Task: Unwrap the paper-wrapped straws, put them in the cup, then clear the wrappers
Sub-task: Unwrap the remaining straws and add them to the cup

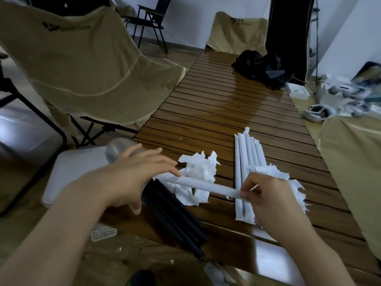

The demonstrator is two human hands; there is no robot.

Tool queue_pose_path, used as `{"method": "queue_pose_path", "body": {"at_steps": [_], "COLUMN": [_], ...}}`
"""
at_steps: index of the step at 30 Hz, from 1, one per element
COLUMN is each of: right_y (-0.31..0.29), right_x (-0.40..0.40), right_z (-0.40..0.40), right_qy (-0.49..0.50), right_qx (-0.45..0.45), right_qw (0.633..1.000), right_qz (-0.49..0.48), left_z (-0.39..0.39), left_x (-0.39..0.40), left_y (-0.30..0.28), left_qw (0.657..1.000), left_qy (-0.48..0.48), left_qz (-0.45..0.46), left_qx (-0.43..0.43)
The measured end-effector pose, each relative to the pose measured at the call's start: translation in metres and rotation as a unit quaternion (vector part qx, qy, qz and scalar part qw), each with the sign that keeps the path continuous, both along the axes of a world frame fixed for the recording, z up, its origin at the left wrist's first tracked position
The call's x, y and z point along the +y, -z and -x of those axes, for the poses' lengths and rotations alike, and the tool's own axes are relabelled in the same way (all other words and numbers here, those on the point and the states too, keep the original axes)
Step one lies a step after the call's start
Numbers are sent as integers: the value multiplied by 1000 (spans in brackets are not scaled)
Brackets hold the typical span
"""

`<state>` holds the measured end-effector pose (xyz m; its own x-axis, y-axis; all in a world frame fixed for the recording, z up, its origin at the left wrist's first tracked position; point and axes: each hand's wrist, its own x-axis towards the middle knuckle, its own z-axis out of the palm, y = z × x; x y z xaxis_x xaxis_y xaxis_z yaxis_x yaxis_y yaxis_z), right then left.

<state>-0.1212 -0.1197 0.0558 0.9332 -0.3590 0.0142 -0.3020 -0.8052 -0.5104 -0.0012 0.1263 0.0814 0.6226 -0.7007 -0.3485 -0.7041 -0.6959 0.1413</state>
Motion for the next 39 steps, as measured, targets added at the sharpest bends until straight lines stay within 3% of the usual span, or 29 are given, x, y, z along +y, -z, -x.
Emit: {"method": "queue_pose_path", "body": {"at_steps": [4, 9, 15, 22, 32, 39], "right_y": [-9, -22, -27, -26, -16, -8], "right_x": [-13, -33, -35, -23, -8, -4], "right_z": [4, 17, 22, 15, 7, 6], "right_qy": [4, 40, 63, 86, 119, 136], "right_qx": [1, -45, -140, -243, -208, -158], "right_qw": [1000, 998, 985, 957, 967, 977], "right_qz": [17, -17, -76, -137, -91, -35], "left_z": [-4, -6, -5, 3, 2, -1], "left_x": [-5, -2, -7, -17, -24, -31], "left_y": [13, 13, 0, -8, 3, 7], "left_qw": [994, 979, 941, 882, 778, 782], "left_qy": [2, -7, -58, -119, -280, -316], "left_qz": [54, 142, 296, 442, 557, 522], "left_qx": [-94, -147, -157, -112, -82, -128]}}
